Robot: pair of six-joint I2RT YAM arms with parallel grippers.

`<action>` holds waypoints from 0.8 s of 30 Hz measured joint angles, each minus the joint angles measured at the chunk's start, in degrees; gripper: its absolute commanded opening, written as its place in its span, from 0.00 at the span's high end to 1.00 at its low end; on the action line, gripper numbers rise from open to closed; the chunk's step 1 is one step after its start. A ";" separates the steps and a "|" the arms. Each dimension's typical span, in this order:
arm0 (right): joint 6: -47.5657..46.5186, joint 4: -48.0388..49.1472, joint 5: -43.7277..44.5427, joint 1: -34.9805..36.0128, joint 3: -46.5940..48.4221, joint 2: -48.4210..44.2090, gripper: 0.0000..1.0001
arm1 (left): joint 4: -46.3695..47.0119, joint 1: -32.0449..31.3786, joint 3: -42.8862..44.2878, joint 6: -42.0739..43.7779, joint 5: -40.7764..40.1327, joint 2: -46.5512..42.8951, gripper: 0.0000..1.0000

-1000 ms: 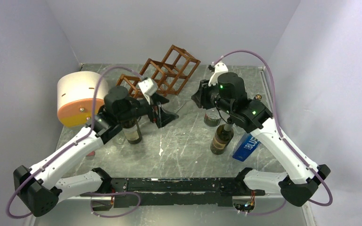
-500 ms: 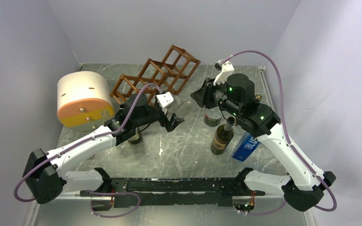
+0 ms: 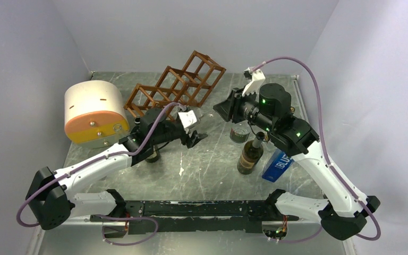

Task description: Put the wine bottle on the wine rack

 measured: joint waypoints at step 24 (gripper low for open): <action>-10.95 -14.19 2.32 0.04 13.94 1.05 0.17 | -11.15 -0.35 16.48 40.79 -3.23 1.73 0.93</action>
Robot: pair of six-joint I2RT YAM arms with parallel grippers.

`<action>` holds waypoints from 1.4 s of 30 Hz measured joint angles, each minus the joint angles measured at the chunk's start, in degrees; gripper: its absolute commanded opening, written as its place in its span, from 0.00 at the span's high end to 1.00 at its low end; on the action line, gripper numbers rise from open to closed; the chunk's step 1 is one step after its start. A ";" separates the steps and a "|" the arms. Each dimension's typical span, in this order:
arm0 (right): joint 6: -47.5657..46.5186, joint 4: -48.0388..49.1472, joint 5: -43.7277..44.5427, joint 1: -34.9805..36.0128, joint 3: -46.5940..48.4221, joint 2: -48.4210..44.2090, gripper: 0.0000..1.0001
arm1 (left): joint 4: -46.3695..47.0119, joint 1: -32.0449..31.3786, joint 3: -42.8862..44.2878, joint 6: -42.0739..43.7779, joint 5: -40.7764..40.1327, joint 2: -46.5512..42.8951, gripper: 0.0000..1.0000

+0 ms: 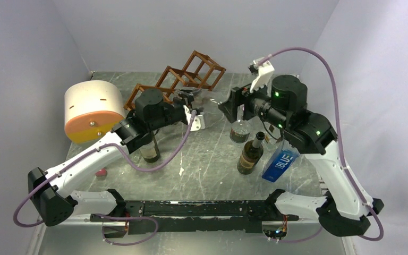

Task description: Put the wine bottle on the wine rack

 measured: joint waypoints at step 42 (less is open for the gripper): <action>-5.29 2.58 -7.58 0.00 -2.01 12.35 1.00 | -6.03 0.37 2.27 20.96 -2.43 2.58 0.26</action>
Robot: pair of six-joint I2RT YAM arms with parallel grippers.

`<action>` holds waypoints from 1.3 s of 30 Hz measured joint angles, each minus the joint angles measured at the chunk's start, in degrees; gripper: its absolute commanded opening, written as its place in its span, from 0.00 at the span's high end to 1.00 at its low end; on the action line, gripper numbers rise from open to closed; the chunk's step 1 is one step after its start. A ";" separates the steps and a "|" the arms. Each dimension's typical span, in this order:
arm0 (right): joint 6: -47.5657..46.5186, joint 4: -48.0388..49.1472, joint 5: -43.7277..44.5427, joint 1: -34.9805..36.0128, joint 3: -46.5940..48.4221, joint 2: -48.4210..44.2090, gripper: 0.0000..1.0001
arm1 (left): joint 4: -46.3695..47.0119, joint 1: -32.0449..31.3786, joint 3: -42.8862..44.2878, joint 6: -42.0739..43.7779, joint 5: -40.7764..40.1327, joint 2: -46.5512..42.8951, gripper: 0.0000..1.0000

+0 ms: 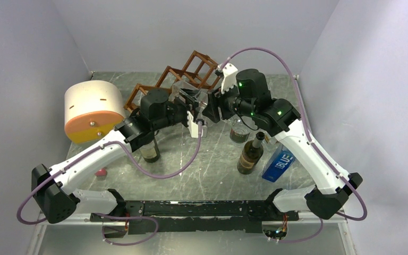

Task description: Put the wine bottle on the wine rack

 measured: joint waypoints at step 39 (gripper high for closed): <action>6.93 9.25 6.21 0.20 -21.27 -6.36 1.00 | 2.47 0.00 5.99 -81.64 -27.82 -10.71 0.01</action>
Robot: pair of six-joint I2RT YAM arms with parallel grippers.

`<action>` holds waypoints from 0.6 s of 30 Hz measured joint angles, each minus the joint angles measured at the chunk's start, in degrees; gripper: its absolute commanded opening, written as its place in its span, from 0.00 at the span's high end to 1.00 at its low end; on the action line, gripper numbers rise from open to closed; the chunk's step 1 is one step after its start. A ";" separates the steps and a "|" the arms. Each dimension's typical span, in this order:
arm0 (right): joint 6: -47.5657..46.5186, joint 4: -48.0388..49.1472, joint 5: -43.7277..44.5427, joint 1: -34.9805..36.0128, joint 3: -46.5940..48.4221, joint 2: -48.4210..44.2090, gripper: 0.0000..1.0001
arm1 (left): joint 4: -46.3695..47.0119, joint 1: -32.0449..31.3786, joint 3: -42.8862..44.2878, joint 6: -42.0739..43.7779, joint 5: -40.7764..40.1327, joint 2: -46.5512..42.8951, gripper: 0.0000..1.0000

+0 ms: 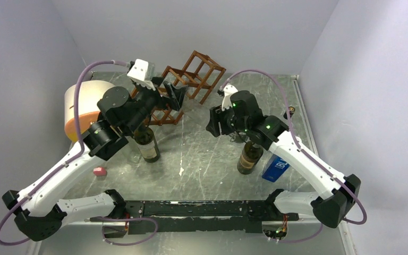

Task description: Put the wine bottle on the wine rack

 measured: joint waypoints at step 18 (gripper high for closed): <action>1.05 8.17 -2.91 3.61 -3.93 12.63 1.00 | -18.88 0.00 -0.26 -6.36 -0.48 -10.78 0.01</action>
